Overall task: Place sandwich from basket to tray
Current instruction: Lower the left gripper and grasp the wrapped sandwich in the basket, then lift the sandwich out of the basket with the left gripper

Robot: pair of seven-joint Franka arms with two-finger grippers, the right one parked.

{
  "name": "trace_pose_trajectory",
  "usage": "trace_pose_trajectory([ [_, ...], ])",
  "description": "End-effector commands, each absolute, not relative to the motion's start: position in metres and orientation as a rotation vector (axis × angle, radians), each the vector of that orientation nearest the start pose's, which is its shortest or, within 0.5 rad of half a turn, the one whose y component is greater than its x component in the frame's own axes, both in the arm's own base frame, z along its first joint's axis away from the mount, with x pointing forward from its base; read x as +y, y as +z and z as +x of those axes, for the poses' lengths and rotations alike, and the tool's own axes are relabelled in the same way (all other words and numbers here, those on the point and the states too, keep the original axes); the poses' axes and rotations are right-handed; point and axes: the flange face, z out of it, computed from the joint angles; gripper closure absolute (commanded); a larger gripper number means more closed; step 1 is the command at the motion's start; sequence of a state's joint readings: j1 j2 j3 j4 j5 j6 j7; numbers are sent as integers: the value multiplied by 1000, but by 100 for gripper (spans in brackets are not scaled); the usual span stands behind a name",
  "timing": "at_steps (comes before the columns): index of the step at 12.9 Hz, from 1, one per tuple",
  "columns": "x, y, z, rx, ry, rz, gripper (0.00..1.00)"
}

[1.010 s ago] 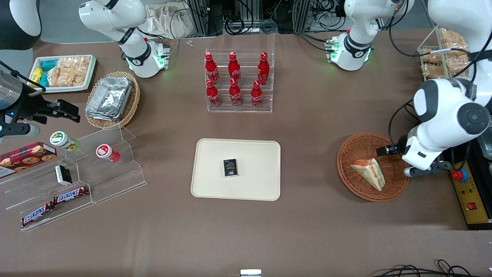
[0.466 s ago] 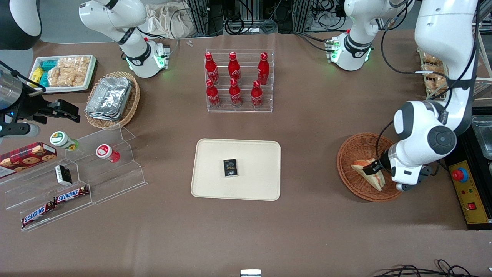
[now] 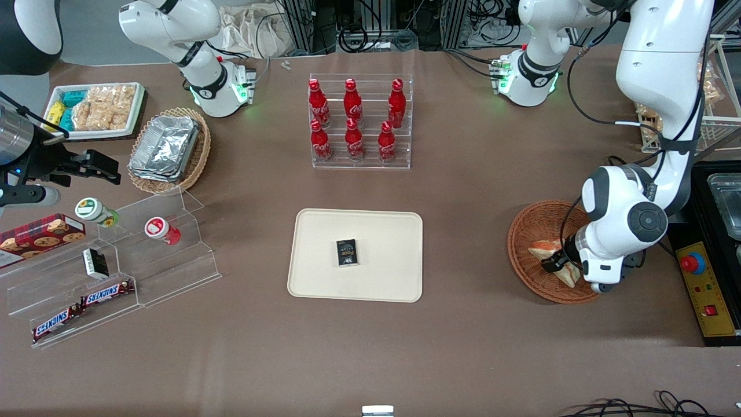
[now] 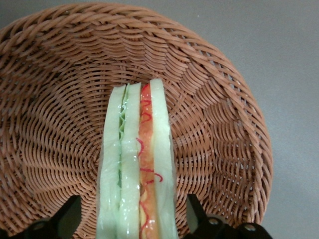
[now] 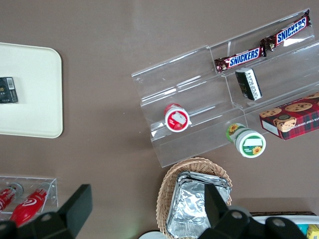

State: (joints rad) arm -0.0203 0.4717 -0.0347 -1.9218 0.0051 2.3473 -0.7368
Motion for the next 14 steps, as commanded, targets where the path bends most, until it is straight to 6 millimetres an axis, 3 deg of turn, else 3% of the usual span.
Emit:
trace_pose_trajectory([
  [1, -29, 257, 620, -1078, 73, -2934, 66],
  [2, -28, 267, 619, -1086, 81, -2927, 83],
  [3, -29, 280, 618, -1079, 82, -2927, 91],
  [5, -29, 310, 612, -1042, 159, -2913, 91],
  [7, -31, 363, 605, -1034, 201, -2899, 91],
  [9, -44, 419, 595, -987, 251, -2906, 92],
  [11, -70, 462, 594, -888, 284, -2928, 92],
  [12, -81, 479, 595, -834, 281, -2947, 91],
  [14, -97, 487, 591, -671, 295, -2992, 91],
])
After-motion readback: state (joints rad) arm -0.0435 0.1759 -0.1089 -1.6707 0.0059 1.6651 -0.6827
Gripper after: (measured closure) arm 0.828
